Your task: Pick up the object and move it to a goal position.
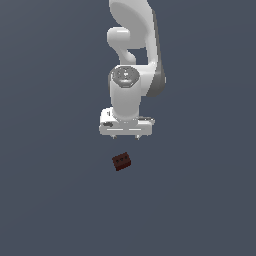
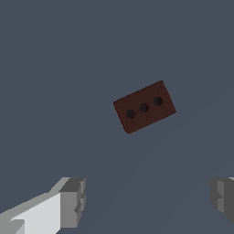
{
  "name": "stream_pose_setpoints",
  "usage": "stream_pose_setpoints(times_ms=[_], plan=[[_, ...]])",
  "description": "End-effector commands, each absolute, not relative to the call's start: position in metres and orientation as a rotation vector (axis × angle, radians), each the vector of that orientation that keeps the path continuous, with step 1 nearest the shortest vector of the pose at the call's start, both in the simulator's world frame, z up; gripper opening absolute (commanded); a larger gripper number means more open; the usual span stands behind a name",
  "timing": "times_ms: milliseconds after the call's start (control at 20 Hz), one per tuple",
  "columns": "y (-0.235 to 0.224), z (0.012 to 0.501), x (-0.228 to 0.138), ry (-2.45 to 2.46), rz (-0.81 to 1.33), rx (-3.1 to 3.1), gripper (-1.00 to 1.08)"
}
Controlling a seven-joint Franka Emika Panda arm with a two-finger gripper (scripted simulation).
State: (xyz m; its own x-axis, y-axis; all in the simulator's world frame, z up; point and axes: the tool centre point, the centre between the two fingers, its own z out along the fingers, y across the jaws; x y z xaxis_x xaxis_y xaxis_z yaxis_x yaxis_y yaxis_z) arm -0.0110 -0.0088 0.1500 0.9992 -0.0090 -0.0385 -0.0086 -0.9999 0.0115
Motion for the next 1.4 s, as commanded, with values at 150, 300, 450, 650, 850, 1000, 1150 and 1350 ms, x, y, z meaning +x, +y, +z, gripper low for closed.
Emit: stream_pose_setpoints(times_ms=[150, 300, 450, 650, 850, 1000, 1150, 1350], plan=[[-0.011, 0.152, -0.009, -0.008, -0.049, 3.126, 1.00], [-0.016, 0.159, -0.004, 0.009, -0.018, 3.115, 1.00], [-0.020, 0.164, 0.000, 0.020, 0.003, 3.108, 1.00], [-0.019, 0.163, 0.000, 0.017, 0.001, 3.109, 1.00], [-0.020, 0.162, 0.001, -0.012, 0.002, 3.109, 1.00], [-0.020, 0.160, 0.002, -0.057, 0.002, 3.111, 1.00], [-0.020, 0.157, 0.004, -0.120, 0.002, 3.112, 1.00], [-0.021, 0.152, 0.007, -0.234, 0.001, 3.110, 1.00]])
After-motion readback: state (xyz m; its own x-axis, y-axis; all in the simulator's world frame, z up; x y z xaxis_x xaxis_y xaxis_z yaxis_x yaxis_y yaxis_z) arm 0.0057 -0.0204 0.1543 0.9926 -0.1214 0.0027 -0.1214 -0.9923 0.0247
